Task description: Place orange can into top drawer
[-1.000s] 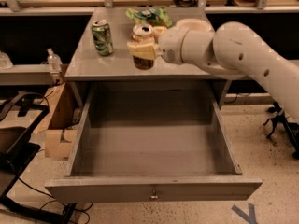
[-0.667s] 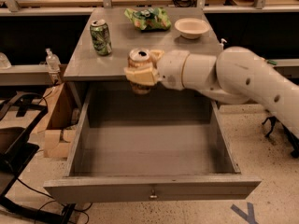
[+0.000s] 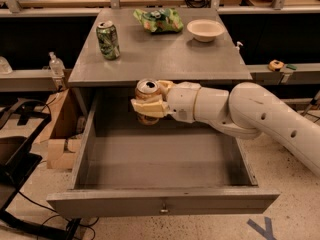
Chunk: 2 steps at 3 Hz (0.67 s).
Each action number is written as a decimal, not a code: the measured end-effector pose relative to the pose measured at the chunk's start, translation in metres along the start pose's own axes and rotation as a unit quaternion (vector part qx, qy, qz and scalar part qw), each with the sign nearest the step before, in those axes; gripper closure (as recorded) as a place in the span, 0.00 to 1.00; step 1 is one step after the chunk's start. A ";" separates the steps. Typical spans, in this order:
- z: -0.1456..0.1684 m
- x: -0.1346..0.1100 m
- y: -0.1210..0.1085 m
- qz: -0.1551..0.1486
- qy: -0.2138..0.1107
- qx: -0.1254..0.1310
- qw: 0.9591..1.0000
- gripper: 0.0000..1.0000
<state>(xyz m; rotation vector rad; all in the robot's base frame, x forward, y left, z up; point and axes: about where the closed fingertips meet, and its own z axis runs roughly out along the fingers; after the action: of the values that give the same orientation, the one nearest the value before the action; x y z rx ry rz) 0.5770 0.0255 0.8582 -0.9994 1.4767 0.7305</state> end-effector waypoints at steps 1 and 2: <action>0.018 0.033 -0.002 -0.005 0.021 -0.016 1.000 1.00; 0.031 0.089 -0.004 -0.002 0.049 -0.026 0.998 1.00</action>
Offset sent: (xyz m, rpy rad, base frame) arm 0.0293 0.0035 -0.1644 -0.1470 0.0972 0.0514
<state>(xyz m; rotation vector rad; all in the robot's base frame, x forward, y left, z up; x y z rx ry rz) 0.5956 0.0345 0.7665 -1.0912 1.5470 0.7296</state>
